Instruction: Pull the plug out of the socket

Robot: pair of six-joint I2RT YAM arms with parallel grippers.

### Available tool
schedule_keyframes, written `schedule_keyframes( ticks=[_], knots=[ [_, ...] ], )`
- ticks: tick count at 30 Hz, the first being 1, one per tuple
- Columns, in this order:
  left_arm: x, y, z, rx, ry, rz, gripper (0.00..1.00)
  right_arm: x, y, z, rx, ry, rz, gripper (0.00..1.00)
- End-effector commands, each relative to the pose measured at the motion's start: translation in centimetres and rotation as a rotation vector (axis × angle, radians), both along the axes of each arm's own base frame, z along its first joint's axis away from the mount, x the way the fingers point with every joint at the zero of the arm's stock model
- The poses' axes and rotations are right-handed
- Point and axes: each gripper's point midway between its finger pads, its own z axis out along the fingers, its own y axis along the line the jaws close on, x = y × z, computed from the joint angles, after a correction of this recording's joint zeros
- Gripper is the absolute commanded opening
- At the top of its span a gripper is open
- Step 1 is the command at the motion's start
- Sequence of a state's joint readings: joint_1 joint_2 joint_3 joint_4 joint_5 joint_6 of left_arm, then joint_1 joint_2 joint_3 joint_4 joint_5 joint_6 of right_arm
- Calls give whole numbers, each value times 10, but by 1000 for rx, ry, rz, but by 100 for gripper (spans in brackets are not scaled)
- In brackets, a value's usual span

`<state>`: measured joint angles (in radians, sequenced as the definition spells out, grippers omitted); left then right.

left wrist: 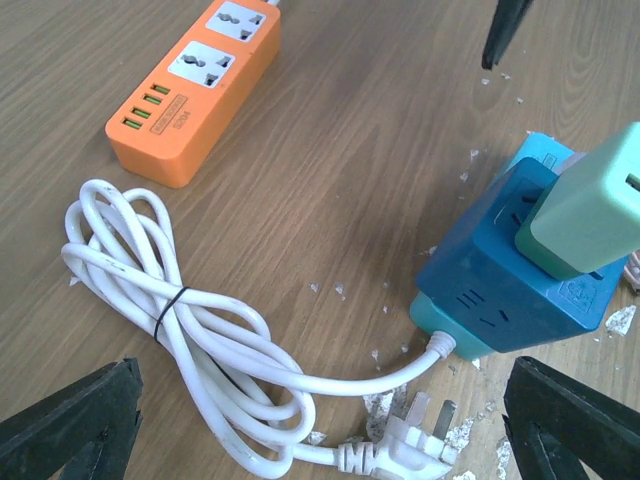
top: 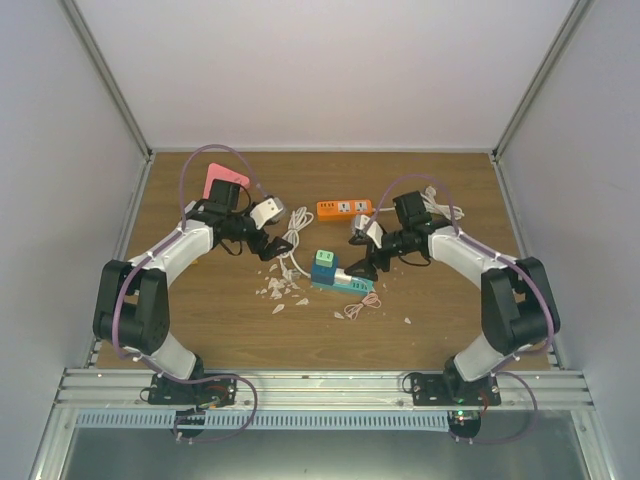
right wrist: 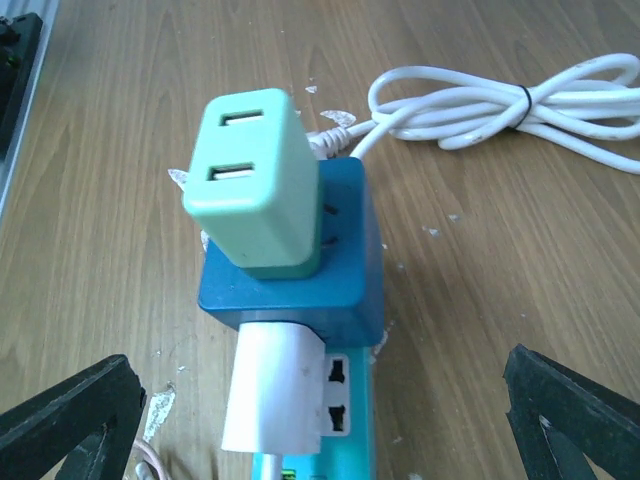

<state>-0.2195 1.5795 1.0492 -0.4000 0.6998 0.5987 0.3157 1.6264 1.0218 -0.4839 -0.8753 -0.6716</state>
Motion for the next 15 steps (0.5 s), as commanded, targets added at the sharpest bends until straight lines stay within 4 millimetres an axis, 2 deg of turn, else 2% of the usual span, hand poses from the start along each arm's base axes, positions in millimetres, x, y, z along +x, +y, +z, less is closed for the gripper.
schedule_keyframes(
  ticks=[1,5,15],
  knots=[
    [10,-5,22,-55,-53,9,99,3,15,11,6,-139,-16,100],
    [10,-5,22,-65,-46,16,99,-4,28,-4,-34,-124,19,100],
    [3,-6,25,-80,-51,2,99,-13,53,-23,-58,-120,57,100]
  ],
)
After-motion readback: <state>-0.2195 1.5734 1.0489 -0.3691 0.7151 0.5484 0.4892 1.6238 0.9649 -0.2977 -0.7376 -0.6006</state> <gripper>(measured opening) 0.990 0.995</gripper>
